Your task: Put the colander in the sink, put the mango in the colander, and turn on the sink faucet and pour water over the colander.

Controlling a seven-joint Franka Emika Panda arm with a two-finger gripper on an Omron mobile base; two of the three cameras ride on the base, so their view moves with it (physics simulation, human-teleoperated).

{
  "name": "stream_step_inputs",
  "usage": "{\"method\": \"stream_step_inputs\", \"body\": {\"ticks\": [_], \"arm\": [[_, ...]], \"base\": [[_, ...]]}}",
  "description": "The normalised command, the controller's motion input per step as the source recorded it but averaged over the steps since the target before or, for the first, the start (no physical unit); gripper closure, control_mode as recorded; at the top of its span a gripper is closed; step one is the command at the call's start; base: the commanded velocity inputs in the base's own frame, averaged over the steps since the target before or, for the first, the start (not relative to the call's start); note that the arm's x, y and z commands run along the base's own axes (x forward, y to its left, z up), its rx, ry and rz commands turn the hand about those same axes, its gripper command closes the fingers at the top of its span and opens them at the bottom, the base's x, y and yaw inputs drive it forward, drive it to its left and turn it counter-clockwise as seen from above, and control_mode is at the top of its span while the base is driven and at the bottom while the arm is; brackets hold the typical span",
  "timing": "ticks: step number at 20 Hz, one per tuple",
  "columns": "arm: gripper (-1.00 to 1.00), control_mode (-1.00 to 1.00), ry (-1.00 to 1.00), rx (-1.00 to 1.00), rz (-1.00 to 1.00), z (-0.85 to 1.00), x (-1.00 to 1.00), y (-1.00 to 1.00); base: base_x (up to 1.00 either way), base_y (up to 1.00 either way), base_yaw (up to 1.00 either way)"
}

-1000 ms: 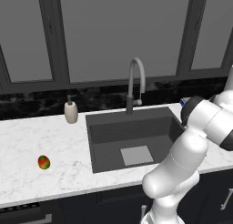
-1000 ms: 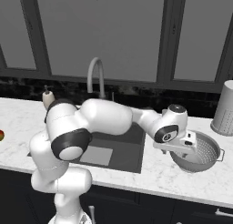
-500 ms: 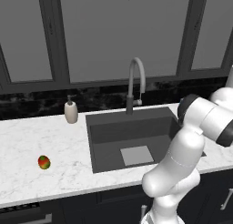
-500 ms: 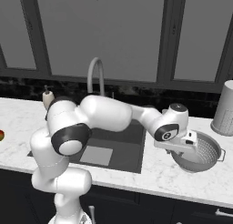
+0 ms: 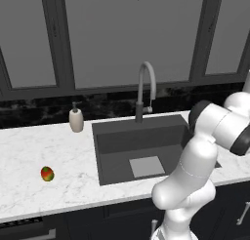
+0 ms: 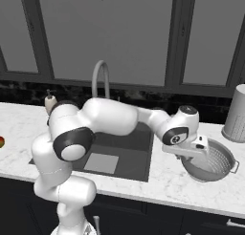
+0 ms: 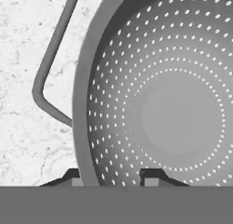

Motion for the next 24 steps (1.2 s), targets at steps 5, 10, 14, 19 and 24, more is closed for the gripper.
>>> {"method": "stream_step_inputs", "body": {"ticks": [5,10,14,19,24], "arm": [[1.00,-1.00,-0.05,0.00,0.00,0.39,-0.28,0.03],[1.00,-1.00,-0.16,-0.01,0.02,0.23,-0.34,0.26],[1.00,-1.00,-0.16,-0.04,0.10,0.06,-0.13,0.49],[1.00,-1.00,-0.12,-0.07,0.17,0.00,0.00,0.53],[1.00,-1.00,-0.07,-0.09,0.21,0.01,0.00,0.56]], "base": [[0.00,0.00,0.00],[0.00,0.00,0.00],[0.00,0.00,0.00],[0.00,0.00,0.00],[0.00,0.00,0.00]]}}
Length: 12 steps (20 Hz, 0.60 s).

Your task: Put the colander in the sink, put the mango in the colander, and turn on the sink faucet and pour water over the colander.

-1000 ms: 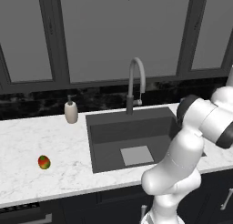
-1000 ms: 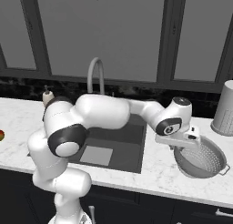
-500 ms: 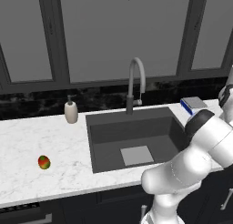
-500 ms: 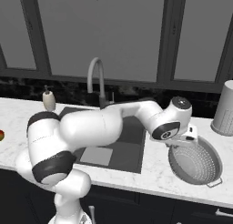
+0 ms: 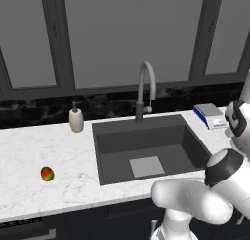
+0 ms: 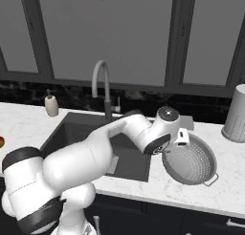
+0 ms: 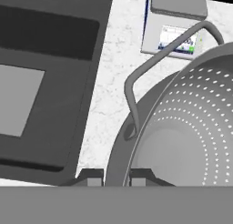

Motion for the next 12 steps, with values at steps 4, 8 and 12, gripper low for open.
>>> {"method": "stream_step_inputs", "body": {"ticks": [4,8,12], "arm": [[1.00,-1.00,0.00,-0.07,0.28,0.13,-0.04,0.60],[1.00,-1.00,0.05,-0.06,0.28,0.35,-0.09,0.55],[1.00,-1.00,0.06,-0.07,0.27,0.45,-0.02,0.49]], "base": [[0.00,0.00,0.00],[0.00,0.00,0.00],[0.00,0.00,0.00]]}}
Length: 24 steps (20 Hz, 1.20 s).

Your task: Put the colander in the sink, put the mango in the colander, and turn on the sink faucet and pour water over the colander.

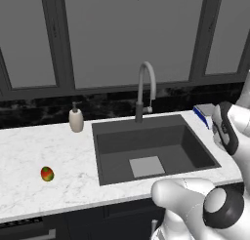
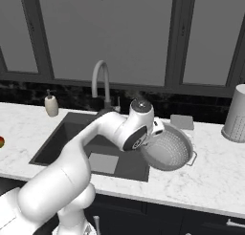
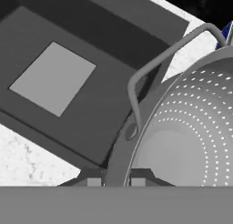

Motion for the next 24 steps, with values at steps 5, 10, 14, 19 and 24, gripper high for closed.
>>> {"method": "stream_step_inputs", "body": {"ticks": [5,10,14,19,24], "arm": [[1.00,-1.00,0.01,-0.12,0.28,0.22,-0.10,0.59],[1.00,-1.00,0.00,-0.08,0.35,0.01,-0.02,0.78],[1.00,-1.00,0.00,0.00,0.37,0.00,0.00,0.71],[1.00,-1.00,0.00,-0.01,0.24,0.00,0.00,0.87],[1.00,-1.00,0.00,-0.07,0.03,-0.08,0.00,0.64]], "base": [[0.00,0.00,0.00],[0.00,0.00,0.00],[0.00,0.00,0.00],[0.00,0.00,0.00],[0.00,0.00,0.00]]}}
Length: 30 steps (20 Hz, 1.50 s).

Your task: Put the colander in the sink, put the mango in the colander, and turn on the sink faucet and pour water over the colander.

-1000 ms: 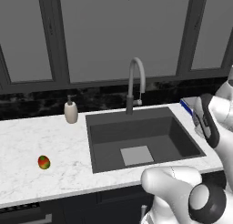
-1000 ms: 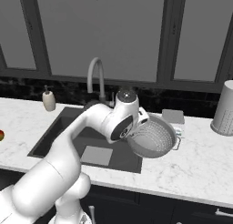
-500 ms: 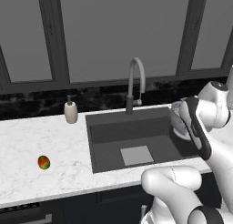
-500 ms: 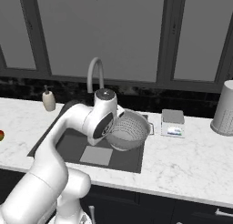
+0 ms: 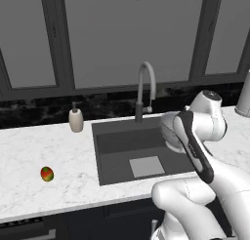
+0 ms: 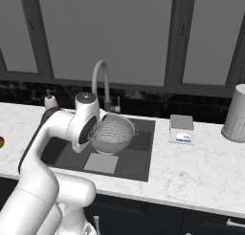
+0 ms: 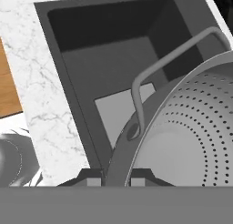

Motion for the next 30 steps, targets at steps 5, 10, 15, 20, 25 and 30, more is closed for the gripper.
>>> {"method": "stream_step_inputs", "body": {"ticks": [5,10,15,20,25,30], "arm": [[1.00,-1.00,0.00,-0.05,0.00,-0.17,0.00,0.45],[1.00,-1.00,0.01,-0.03,-0.03,-0.27,0.04,0.30],[1.00,-1.00,0.01,-0.05,-0.01,-0.31,0.16,0.26],[1.00,-1.00,0.05,-0.03,-0.02,-0.34,0.30,0.49],[1.00,-1.00,0.11,-0.01,-0.01,-0.32,0.34,0.45],[1.00,-1.00,0.08,0.00,-0.06,-0.37,0.44,0.24]], "base": [[0.00,0.00,0.00],[0.00,0.00,0.00],[0.00,0.00,0.00],[0.00,0.00,0.00],[0.00,0.00,0.00],[0.00,0.00,0.00]]}}
